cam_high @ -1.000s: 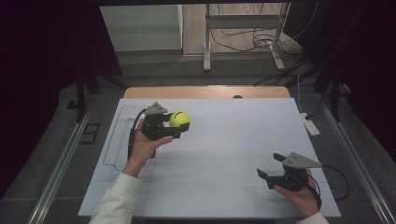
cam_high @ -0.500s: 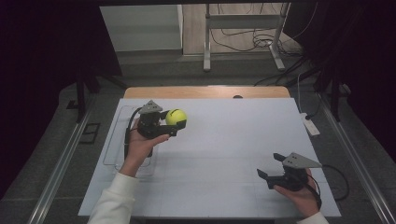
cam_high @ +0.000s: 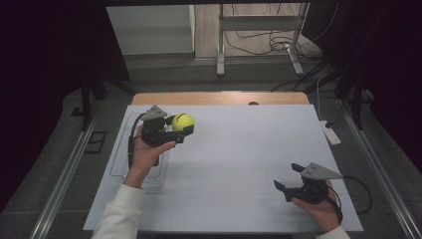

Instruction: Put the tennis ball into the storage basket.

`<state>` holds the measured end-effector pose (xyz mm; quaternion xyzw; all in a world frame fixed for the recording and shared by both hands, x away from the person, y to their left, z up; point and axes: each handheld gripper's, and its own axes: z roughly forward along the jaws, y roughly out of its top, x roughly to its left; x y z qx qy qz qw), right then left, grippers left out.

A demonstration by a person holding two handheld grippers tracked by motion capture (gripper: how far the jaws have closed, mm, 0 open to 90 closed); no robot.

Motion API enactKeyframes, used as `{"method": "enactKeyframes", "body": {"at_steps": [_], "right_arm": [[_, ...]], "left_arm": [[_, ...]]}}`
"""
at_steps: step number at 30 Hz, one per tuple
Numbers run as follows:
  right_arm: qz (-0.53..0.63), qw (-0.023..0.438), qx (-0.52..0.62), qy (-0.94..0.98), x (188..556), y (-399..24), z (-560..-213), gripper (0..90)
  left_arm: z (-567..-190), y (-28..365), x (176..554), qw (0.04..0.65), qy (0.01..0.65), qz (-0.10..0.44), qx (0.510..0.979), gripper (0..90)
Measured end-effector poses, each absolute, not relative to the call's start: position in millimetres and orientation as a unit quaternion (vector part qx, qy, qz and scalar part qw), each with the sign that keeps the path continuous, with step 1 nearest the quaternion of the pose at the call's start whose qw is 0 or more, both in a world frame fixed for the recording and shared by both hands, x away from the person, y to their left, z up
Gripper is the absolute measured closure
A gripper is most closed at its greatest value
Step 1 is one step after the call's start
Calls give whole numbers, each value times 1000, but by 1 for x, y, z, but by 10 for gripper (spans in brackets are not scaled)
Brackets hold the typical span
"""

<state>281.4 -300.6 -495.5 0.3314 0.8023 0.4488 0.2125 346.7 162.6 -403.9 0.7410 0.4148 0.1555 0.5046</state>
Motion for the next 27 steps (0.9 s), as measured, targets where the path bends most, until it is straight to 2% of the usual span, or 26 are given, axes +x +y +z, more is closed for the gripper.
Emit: {"method": "enactKeyframes", "body": {"at_steps": [27], "right_arm": [[449,212,331,802,281,-300,-496,117]], "left_arm": [[-398,180,344,507,435,184,721,268]]}}
